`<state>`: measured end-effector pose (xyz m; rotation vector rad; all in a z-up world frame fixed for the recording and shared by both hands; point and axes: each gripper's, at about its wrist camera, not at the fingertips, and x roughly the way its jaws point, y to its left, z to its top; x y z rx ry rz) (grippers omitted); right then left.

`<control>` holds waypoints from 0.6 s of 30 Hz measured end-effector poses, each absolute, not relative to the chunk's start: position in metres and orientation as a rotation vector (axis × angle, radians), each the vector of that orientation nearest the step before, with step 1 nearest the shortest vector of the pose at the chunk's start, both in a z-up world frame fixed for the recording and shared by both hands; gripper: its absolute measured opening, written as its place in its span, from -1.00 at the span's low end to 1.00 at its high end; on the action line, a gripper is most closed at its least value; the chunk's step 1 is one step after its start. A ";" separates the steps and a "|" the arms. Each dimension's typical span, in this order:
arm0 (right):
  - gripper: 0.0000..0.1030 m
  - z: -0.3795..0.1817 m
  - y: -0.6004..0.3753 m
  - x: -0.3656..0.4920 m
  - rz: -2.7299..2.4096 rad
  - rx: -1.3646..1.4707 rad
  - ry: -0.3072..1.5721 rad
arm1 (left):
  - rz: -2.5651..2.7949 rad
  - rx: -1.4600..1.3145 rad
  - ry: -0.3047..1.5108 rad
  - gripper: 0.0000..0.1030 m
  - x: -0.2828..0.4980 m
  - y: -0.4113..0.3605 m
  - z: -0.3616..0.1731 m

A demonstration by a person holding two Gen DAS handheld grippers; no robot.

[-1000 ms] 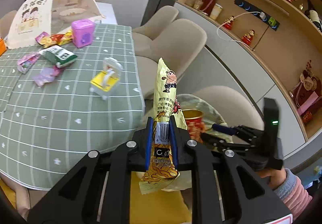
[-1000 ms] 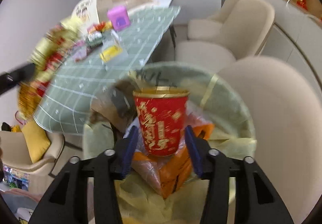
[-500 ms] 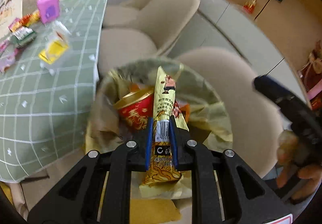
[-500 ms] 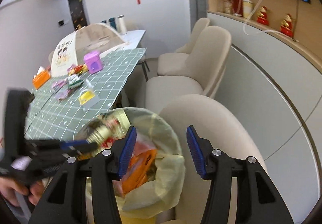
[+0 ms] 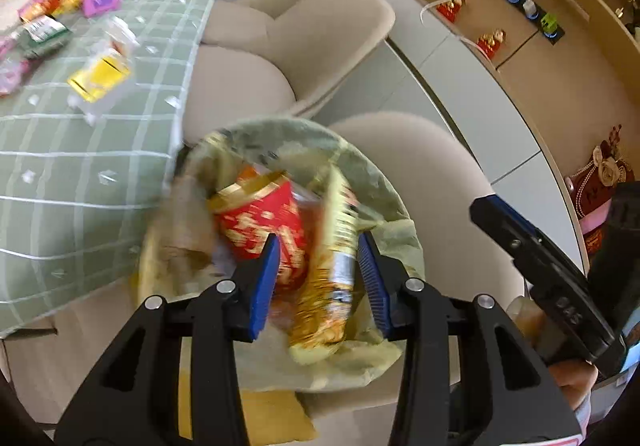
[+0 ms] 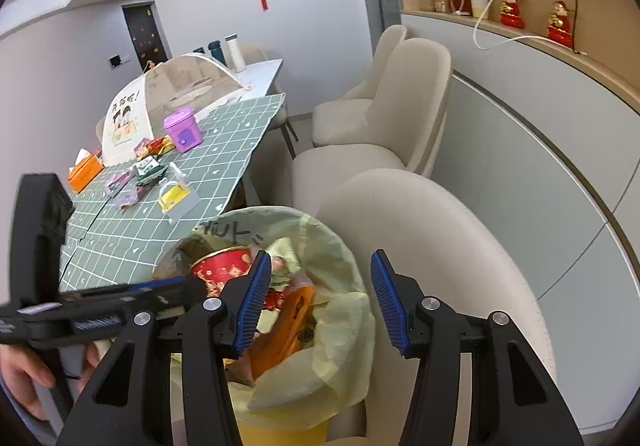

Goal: Collect trash
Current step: 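Carry the yellow snack stick with the left tool into the bin and release, then grasp the milk carton with the right tool while the left tool grasps a pink wrapper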

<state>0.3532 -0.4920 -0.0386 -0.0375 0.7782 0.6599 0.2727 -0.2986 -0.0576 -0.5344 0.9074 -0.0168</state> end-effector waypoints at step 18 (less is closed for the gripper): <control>0.13 -0.004 -0.268 0.321 0.890 -0.220 0.678 | 0.396 -0.384 0.752 -0.25 0.186 -0.045 -0.037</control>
